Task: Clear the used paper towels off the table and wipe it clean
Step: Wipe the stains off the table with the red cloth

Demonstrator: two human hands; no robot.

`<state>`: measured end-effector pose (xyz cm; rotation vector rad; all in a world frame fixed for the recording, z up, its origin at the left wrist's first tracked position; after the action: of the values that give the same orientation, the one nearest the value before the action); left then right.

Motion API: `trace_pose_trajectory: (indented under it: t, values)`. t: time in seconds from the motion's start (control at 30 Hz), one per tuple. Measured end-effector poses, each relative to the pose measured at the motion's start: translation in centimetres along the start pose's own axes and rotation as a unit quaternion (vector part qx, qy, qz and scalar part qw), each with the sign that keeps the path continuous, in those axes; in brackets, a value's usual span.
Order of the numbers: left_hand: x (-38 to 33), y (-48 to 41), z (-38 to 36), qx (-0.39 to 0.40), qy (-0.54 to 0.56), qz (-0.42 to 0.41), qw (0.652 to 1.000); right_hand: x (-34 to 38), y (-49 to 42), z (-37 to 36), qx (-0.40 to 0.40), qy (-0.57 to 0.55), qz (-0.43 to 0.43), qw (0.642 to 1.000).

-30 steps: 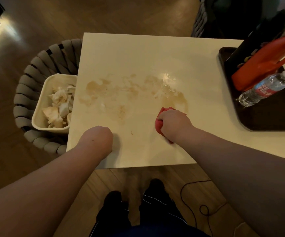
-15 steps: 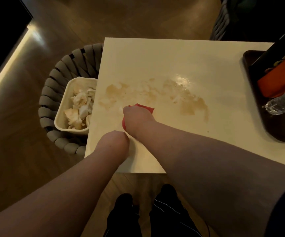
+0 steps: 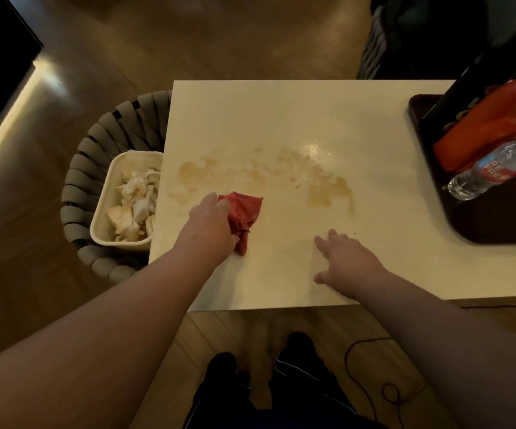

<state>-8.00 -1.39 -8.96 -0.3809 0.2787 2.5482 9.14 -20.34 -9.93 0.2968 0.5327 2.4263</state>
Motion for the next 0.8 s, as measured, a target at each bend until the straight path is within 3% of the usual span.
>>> trace_pose_trajectory:
  t: [0.17,0.27,0.37,0.43,0.63,0.8]
  values:
    - [-1.0,-1.6,-2.5,0.064,-0.132,-0.077,0.986,0.4,-0.8,0.0,0.001,0.021,0.007,1.000]
    - [-1.9,-1.9,-3.1,0.072,-0.170,-0.078,0.980,0.4,-1.0,-0.1,0.023,0.017,0.001,1.000]
    - [-4.8,-1.8,-4.0,0.071,-0.170,-0.092,0.979,0.6,-1.3,0.0,0.027,0.006,0.000,1.000]
    - [-8.2,-1.5,-5.2,0.066,-0.155,-0.143,0.975,0.5,-1.3,-0.1,0.023,0.000,0.003,1.000]
    - [-17.7,-1.9,-8.0,0.103,-0.128,-0.318,0.934,-1.0,-0.3,0.0,-0.040,-0.104,-0.052,0.992]
    - [-19.6,-3.3,-8.6,0.129,-0.171,-0.373,0.902,-2.0,0.2,-0.5,-0.069,-0.171,-0.090,0.979]
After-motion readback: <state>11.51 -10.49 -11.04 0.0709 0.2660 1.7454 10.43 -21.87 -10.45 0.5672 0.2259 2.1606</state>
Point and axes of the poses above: each hand's wrist, its own y-axis away from the middle knuckle, its own z-axis out of the back of the hand, x = y × z, the point moved 3 cm from there along -y, towards the middle knuckle, and after that the axes turned 14 degrees about -x, right-handed, at the moved point
